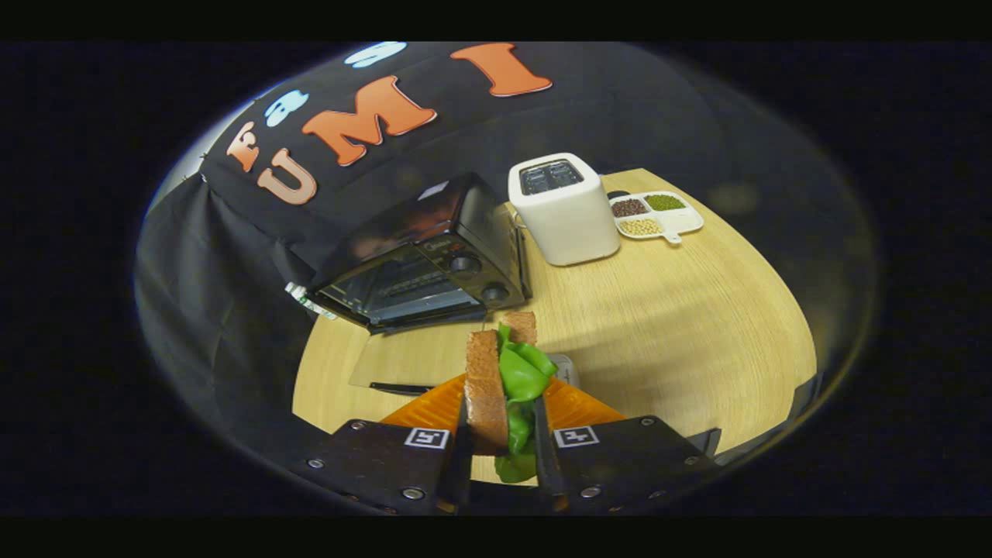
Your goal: Open the toaster oven, put the food inside, and close the toaster oven door.
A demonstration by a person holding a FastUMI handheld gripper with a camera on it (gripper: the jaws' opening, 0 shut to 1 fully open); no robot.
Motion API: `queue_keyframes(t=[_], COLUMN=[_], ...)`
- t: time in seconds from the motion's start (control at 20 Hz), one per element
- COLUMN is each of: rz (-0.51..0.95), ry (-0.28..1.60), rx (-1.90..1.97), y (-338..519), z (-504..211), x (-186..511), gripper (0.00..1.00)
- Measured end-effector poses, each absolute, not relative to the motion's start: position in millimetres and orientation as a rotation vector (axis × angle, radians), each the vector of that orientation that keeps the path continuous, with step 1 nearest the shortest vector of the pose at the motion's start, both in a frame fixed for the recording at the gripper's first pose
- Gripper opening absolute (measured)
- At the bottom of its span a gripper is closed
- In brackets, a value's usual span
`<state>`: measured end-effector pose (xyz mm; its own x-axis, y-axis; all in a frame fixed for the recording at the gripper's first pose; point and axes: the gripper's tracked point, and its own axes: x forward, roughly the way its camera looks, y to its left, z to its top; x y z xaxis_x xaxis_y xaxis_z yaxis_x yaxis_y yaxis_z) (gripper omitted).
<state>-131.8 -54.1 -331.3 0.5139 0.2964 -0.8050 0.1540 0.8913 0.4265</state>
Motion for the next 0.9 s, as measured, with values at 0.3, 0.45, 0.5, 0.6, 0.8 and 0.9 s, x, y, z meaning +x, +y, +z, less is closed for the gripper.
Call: queue_keyframes(t=[0.3,0.45,0.5,0.6,0.8,0.9], rz=[0.116,0.120,0.122,0.139,0.165,0.162], ry=[0.972,0.958,0.951,0.940,0.926,0.914], rx=[0.552,0.605,0.612,0.638,0.725,0.763], y=[-16.3,7.0,12.1,31.4,67.2,80.6], z=[-306.4,-306.1,-306.0,-306.2,-312.2,-319.9], x=[-106.0,-88.1,-83.2,-72.2,-52.1,-40.9], gripper=[0.35,0.35,0.35,0.35,0.35,0.35])
